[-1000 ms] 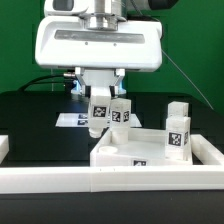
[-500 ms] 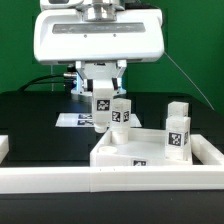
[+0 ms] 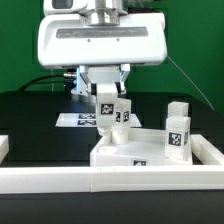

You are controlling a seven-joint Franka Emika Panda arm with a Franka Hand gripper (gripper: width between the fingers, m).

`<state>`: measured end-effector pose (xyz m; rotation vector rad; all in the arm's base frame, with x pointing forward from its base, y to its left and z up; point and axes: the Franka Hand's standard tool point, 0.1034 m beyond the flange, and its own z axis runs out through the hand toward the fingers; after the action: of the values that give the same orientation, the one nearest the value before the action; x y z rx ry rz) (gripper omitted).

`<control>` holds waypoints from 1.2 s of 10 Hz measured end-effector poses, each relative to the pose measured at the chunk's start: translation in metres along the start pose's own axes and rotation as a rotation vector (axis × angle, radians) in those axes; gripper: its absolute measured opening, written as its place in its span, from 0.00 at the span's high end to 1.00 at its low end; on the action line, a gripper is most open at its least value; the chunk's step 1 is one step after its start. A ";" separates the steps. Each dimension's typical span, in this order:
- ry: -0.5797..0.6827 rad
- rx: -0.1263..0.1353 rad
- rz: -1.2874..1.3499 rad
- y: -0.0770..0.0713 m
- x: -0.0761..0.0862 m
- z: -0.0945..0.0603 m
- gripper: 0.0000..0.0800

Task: Assemble square table

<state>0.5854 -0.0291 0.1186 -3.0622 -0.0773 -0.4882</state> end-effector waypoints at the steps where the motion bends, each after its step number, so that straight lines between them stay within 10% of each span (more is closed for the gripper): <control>1: 0.012 -0.007 -0.004 0.004 0.003 0.001 0.64; 3: 0.046 -0.036 -0.015 0.010 0.003 0.001 0.64; 4: 0.147 -0.117 -0.051 0.026 0.004 -0.003 0.64; 6: 0.247 -0.195 -0.076 0.044 0.001 -0.007 0.64; 8: 0.249 -0.149 -0.041 0.029 -0.004 0.000 0.64; 12: 0.257 -0.151 -0.033 0.021 -0.003 0.001 0.64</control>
Offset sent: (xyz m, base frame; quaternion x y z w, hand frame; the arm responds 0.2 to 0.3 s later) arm 0.0000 0.0000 0.0000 0.0000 0.1938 0.0000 0.9810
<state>0.5840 -0.0498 0.1157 -3.1143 -0.0861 -0.9247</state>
